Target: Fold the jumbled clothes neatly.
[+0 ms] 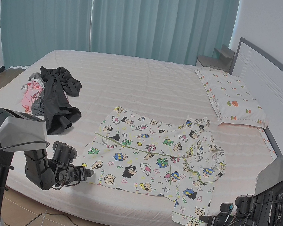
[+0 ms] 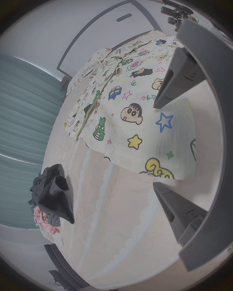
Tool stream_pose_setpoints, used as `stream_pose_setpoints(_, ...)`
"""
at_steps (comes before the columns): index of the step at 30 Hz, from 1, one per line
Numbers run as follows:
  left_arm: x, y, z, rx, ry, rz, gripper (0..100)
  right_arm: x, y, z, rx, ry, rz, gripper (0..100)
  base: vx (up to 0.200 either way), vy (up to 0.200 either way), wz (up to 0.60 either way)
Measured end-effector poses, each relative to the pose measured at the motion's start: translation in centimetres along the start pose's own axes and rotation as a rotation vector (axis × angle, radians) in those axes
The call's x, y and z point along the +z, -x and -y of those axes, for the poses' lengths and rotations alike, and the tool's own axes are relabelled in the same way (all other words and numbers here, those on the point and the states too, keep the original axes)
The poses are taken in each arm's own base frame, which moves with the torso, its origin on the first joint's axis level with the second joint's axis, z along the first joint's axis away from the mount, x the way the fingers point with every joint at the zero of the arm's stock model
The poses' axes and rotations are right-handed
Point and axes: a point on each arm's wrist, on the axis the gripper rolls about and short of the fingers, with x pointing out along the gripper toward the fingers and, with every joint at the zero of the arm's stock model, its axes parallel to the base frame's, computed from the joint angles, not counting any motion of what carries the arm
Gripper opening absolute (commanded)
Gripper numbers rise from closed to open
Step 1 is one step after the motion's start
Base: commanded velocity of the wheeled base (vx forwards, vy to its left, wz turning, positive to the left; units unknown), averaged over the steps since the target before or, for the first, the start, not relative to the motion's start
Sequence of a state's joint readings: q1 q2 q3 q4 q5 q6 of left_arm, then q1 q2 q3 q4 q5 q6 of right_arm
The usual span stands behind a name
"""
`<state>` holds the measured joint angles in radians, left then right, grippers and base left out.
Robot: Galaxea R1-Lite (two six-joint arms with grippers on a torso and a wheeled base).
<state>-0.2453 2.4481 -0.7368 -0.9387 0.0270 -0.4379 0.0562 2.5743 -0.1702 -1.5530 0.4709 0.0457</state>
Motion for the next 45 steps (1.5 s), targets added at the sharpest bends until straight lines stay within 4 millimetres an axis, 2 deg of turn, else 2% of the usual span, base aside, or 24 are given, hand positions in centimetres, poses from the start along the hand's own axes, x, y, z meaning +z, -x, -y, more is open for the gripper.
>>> stream_pose_setpoints(11,0.1,-0.2,0.2,0.066,0.001,0.007,0,0.0,0.0,0.0,0.0,-0.001,0.0,0,0.0,0.0,0.0)
stream_pose_setpoints(20,-0.1,0.0,-0.2,0.128,0.067,0.035,0,0.0,0.4,-0.2,0.001,-0.003,0.0,0,0.0,0.0,0.0)
stream_pose_setpoints(26,-0.1,0.9,-0.4,0.12,0.08,0.037,0,0.2,0.8,-0.4,0.001,-0.002,0.006,0,0.0,0.0,0.0)
stream_pose_setpoints(35,0.8,2.5,-0.1,0.065,0.096,0.144,0,0.6,1.6,-0.7,0.004,0.005,0.022,0,0.0,0.0,0.0)
stream_pose_setpoints(45,0.0,4.3,-0.5,0.043,0.112,0.157,0,1.1,2.6,-0.9,0.012,0.0,0.046,0,0.0,0.0,0.0)
